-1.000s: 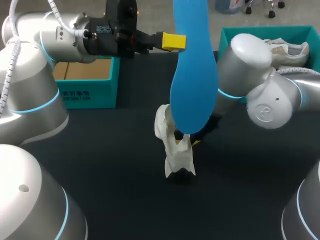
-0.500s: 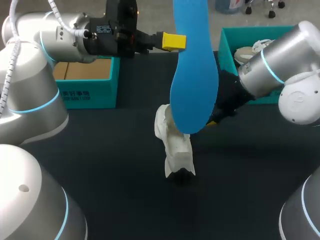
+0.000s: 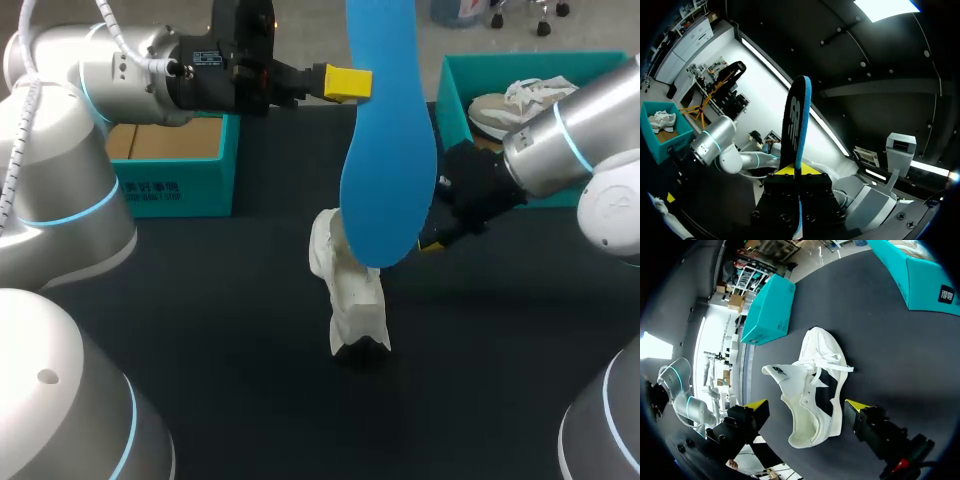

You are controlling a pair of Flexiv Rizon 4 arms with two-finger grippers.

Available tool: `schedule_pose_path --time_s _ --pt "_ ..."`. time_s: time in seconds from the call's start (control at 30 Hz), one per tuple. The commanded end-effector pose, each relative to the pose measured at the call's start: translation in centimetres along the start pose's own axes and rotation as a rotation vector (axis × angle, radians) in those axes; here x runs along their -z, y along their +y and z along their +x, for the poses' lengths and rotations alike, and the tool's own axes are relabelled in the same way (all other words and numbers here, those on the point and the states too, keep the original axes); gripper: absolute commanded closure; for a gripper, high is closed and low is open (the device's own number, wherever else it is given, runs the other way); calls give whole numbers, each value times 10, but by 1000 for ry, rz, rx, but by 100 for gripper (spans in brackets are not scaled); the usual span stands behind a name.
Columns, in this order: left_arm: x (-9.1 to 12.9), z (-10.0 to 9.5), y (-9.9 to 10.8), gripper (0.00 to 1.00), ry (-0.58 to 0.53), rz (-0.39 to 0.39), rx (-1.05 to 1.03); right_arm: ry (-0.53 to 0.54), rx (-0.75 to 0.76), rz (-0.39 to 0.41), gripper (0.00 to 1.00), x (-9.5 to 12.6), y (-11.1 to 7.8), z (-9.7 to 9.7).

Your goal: Take the shoe out of the shoebox, open the shoe tongue, remove and reinsert the insole, then place the shoe into the shoebox

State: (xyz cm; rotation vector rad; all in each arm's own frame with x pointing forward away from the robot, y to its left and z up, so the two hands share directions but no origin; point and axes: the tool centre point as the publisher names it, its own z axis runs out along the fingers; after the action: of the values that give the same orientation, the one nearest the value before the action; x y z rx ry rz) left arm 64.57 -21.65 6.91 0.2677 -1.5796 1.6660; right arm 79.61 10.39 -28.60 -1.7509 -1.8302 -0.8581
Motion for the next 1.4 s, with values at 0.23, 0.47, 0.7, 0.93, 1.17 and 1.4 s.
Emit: schedule_pose_path --time_s 0.23,0.47,0.7,0.93,1.17,1.4 --pt "0 0 0 100 0 0 0 413 120 3 0 58 41 -13" --pt "0 0 0 100 0 0 0 540 42 -48 0 91 63 -4" --pt "0 0 0 100 0 0 0 554 13 -82 0 117 70 15" --pt "0 0 0 100 0 0 0 579 -70 -34 0 133 69 34" --pt "0 0 0 100 0 0 0 560 -87 -41 0 143 67 55" --pt "0 0 0 100 0 0 0 560 -87 -41 0 143 67 55"
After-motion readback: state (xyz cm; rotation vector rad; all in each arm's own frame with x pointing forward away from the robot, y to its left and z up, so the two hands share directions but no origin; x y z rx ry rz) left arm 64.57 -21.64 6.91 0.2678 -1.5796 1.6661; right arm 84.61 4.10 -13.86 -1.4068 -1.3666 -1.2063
